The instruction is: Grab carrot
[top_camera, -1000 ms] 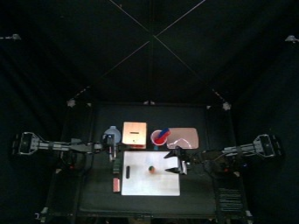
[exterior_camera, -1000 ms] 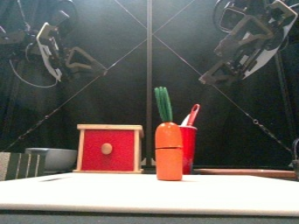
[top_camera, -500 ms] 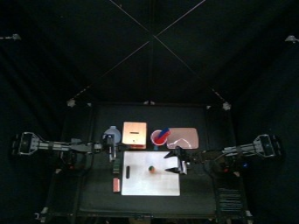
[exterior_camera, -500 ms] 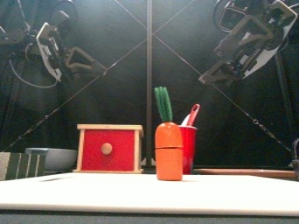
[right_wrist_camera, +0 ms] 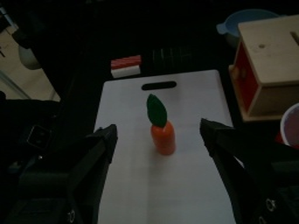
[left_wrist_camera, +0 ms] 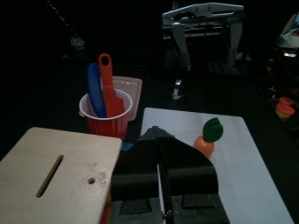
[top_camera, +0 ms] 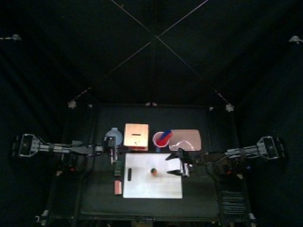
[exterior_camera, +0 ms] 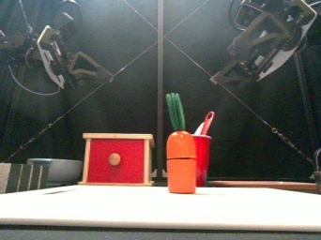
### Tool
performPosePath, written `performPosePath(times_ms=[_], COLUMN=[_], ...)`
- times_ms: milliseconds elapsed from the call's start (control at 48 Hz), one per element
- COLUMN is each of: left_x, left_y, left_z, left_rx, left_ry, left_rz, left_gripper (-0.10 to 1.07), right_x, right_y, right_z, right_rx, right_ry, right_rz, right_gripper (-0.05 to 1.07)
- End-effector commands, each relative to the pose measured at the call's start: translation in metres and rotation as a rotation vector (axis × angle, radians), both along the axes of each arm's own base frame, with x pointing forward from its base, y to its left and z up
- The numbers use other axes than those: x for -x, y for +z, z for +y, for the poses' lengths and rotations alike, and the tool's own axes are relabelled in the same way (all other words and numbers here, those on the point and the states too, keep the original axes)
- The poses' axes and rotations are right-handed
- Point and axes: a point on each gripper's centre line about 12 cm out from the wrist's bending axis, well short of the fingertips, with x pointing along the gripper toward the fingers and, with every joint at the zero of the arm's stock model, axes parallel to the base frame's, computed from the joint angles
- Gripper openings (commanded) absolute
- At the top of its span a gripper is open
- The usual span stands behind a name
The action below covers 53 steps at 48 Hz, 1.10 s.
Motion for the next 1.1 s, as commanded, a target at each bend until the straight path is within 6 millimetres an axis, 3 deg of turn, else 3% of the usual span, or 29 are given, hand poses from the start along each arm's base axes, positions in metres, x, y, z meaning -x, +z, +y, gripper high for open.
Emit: performPosePath(times_ms=[0, 354, 458, 625, 917, 1083], left_x=[-0.003, -0.015, -0.023, -0.035, -0.059, -0.068], left_y=[0.006, 0.015, 0.018, 0.019, 0.0, -0.013], left_z=[-0.002, -0.024, -0.028, -0.034, -0.054, -0.058], left_rx=[-0.001, -0.003, -0.004, -0.011, -0.033, -0.033], left_ry=[-0.007, -0.088, -0.104, -0.124, -0.199, -0.205], left_rz=[-0.026, -0.097, -0.104, -0.096, -0.029, -0.019], left_gripper=[0.09, 0.1, 0.15, 0.34, 0.82, 0.92], right_x=[-0.006, -0.008, -0.008, -0.007, -0.007, -0.006], right_y=[0.017, 0.018, 0.018, 0.016, 0.014, 0.013], right_z=[-0.003, -0.012, -0.012, -0.012, -0.016, -0.016], right_rx=[0.014, 0.022, 0.023, 0.027, 0.033, 0.026], right_ry=[0.0, -0.024, -0.024, -0.022, -0.032, -0.034], right_rz=[-0.058, -0.062, -0.063, -0.059, -0.054, -0.049], right_gripper=[1.03, 1.03, 1.03, 1.03, 1.03, 1.03])
